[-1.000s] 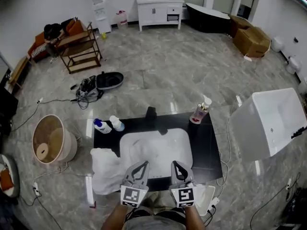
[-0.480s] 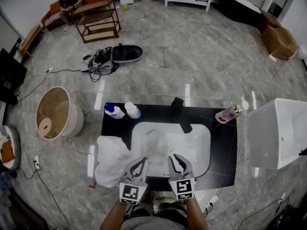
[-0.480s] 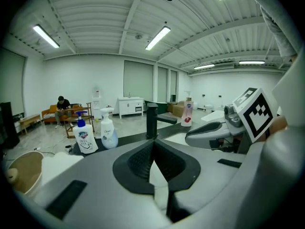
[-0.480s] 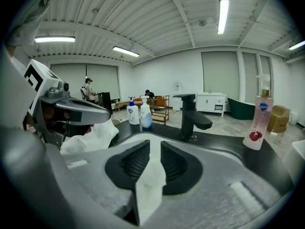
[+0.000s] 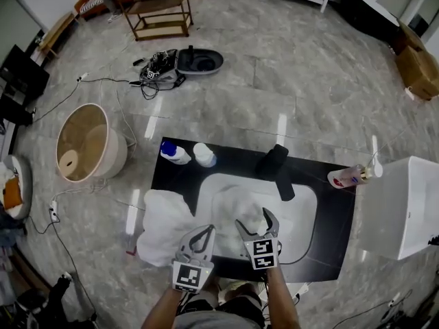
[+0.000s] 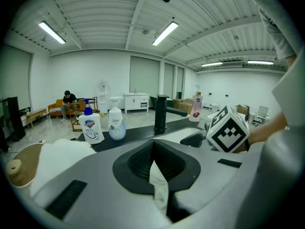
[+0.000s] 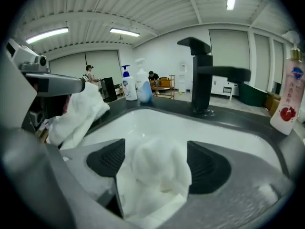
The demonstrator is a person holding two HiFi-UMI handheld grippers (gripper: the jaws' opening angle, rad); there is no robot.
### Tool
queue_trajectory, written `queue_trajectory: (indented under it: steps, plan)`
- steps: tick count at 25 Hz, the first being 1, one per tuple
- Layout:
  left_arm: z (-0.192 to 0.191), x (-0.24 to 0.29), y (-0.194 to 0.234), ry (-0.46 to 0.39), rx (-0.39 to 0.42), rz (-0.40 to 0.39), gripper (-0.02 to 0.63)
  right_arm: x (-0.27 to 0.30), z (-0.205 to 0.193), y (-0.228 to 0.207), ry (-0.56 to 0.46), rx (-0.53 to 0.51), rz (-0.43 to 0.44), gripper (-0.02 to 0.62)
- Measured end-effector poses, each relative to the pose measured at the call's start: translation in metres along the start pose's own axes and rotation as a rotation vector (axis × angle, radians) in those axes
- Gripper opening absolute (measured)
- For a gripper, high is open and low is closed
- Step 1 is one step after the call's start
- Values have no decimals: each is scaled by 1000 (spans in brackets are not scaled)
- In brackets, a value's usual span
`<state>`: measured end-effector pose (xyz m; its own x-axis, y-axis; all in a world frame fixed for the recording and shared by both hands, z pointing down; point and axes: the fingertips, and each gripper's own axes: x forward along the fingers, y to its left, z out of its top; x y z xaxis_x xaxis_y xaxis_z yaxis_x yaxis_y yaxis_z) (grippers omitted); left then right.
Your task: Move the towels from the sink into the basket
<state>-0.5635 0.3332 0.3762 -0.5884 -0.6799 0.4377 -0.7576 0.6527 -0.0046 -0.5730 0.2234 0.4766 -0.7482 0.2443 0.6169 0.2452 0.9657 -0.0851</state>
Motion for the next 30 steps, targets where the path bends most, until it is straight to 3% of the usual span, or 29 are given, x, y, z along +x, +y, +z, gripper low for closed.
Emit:
queue_trajectory:
  steps: [6,12,16,24,28,30]
  plan:
    - [-14,9,4,28,-13,17,9,37,-28,-6,101,2,37,483]
    - [-19,20,9,44,-22,32,9,67,-52,-14,198,-46,39,497]
    - [-15,22,13,56,-107,65,9,85,-59,-15,223,-38,52,497]
    - [-28,28,15,72,-33,53,9,97,-70,-17,242,-53,54,494]
    - [-28,29,14,76,-16,48,9,98,-77,-17,270,-68,41,414]
    - [-28,29,15,73,-22,52,9,97,-77,-17,281,-74,30,308]
